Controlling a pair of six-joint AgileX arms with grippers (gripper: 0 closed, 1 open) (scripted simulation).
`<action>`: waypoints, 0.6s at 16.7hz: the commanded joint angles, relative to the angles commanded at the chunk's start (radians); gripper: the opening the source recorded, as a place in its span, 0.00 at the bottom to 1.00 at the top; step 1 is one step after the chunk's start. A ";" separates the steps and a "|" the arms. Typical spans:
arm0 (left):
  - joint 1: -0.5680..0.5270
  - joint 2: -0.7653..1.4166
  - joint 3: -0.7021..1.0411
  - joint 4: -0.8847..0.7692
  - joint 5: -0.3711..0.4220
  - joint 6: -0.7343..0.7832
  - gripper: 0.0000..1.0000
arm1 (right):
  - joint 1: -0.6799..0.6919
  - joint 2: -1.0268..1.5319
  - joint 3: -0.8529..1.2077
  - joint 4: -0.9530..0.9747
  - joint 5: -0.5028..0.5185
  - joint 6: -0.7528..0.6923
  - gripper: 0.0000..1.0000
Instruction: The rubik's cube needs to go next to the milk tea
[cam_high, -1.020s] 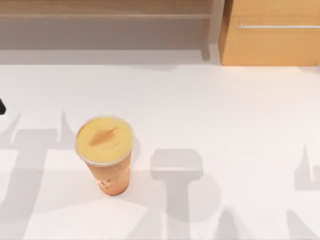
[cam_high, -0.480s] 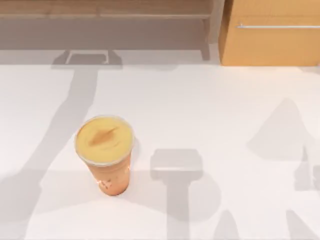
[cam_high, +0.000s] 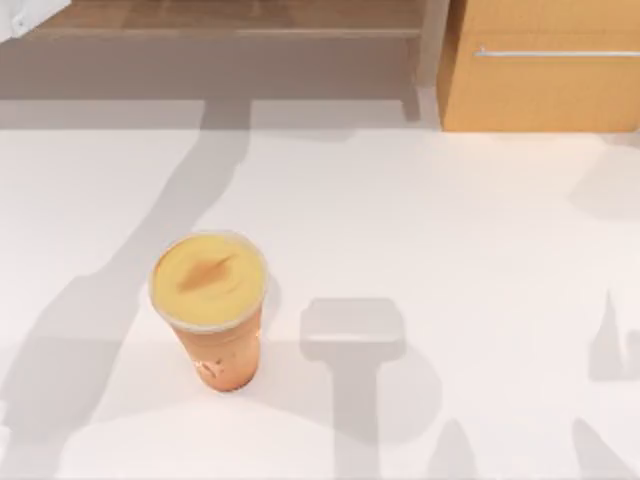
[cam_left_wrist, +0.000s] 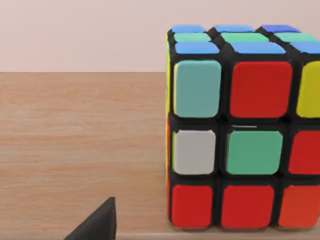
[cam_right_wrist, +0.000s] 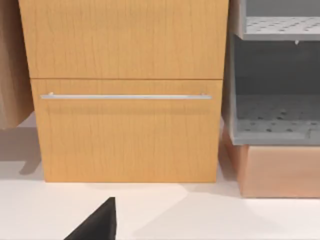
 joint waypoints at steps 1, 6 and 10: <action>0.000 0.001 0.001 0.000 0.000 0.000 1.00 | 0.000 0.000 0.000 0.000 0.000 0.000 1.00; 0.007 0.012 0.013 -0.004 0.006 0.000 1.00 | 0.000 0.000 0.000 0.000 0.000 0.000 1.00; 0.026 0.117 0.146 -0.030 0.028 -0.001 1.00 | 0.000 0.000 0.000 0.000 0.000 0.000 1.00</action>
